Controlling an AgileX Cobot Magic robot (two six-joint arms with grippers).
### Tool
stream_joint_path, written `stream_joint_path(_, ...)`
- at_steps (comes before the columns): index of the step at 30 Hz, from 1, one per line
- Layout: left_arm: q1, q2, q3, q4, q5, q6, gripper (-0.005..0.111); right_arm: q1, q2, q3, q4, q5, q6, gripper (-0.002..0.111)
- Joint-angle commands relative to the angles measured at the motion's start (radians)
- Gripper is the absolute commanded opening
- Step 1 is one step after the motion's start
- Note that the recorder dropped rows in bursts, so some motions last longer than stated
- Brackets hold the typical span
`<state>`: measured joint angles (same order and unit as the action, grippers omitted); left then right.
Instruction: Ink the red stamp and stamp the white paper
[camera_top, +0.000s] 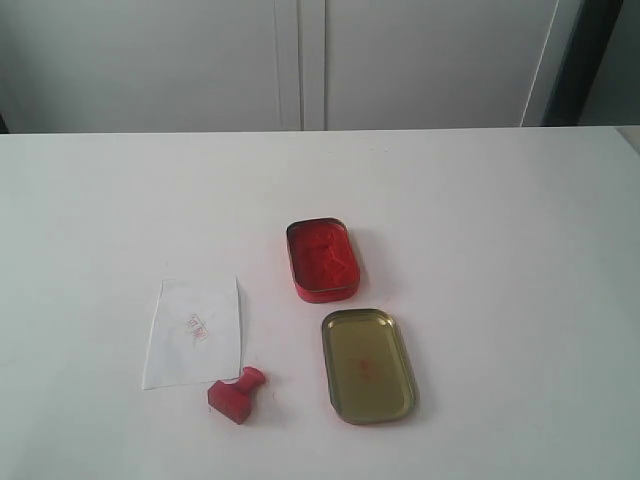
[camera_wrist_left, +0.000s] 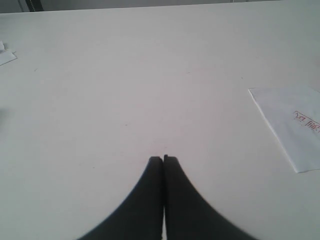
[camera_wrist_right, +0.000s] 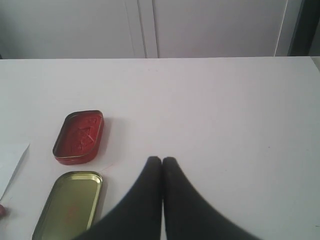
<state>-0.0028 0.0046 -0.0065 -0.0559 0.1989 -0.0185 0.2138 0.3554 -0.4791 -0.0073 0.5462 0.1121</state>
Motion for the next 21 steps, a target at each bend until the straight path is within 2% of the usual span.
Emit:
stream_joint_path(1, 0.001, -0.005, 0.007, -0.004, -0.004, 0.0, 0.0, -0.006, -0.006, 0.004, -0.011, -0.009, -0.004, 0.0)
stream_joint_path(7, 0.001, -0.005, 0.007, -0.004, -0.004, 0.0, 0.0, -0.006, -0.036, 0.004, -0.011, -0.003, -0.004, 0.0)
stream_joint_path(21, 0.001, -0.005, 0.007, -0.004, -0.004, 0.0, 0.0, -0.006, -0.258, 0.011, -0.009, -0.003, -0.004, 0.0)
